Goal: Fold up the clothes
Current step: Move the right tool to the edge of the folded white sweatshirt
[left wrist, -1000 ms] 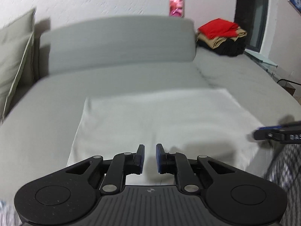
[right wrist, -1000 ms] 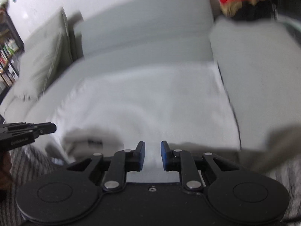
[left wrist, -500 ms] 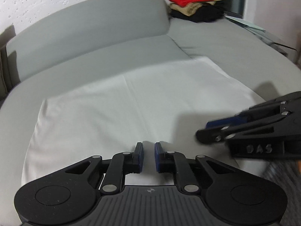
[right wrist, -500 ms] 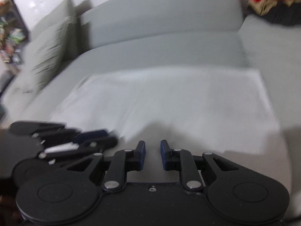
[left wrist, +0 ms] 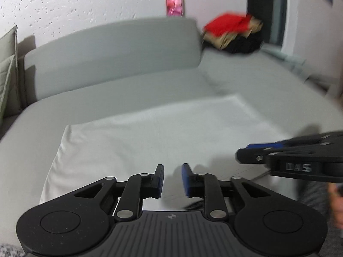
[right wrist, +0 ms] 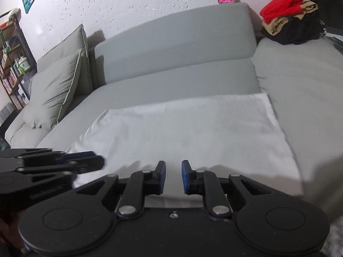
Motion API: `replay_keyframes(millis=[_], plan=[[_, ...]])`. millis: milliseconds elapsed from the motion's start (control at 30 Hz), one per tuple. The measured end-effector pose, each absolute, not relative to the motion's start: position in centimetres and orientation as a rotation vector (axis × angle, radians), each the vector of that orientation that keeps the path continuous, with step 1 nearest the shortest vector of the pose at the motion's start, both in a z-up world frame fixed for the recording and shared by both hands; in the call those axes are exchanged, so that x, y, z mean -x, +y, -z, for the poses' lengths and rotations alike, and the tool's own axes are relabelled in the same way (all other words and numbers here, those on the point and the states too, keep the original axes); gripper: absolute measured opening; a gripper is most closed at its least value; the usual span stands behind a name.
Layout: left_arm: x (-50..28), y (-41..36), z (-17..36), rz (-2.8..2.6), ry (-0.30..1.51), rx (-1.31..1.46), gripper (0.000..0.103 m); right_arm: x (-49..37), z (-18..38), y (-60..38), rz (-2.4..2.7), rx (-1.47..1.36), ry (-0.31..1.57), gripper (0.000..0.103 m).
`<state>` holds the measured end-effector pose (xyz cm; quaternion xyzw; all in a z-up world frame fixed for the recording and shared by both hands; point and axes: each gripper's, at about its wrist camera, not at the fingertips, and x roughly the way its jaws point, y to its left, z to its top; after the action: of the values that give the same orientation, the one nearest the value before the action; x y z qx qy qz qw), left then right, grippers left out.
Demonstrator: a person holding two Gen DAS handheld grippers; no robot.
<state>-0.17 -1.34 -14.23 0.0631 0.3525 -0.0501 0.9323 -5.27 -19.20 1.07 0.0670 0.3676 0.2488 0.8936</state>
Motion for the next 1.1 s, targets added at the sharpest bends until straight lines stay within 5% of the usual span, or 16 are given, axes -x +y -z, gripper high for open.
replay_keyframes(millis=[300, 433, 567, 933, 1100], plan=[[4.0, 1.5, 15.3, 0.078, 0.972, -0.144, 0.023, 7.2, 0.5, -21.2, -0.500, -0.079, 0.976, 0.016], [4.6, 5.1, 13.9, 0.022, 0.852, -0.015, 0.024, 8.2, -0.1, -23.8, -0.535, -0.238, 0.903, 0.029], [3.4, 8.3, 12.4, -0.089, 0.676, 0.064, 0.024, 7.2, -0.6, -23.7, -0.547, -0.253, 0.751, 0.022], [2.5, 12.4, 15.1, -0.418, 1.002, -0.018, 0.012, 5.3, 1.4, -24.7, -0.340, -0.148, 0.820, 0.012], [6.2, 11.4, 11.6, -0.330, 0.787, 0.053, 0.015, 6.6, 0.9, -29.0, -0.287, -0.344, 0.824, 0.026]])
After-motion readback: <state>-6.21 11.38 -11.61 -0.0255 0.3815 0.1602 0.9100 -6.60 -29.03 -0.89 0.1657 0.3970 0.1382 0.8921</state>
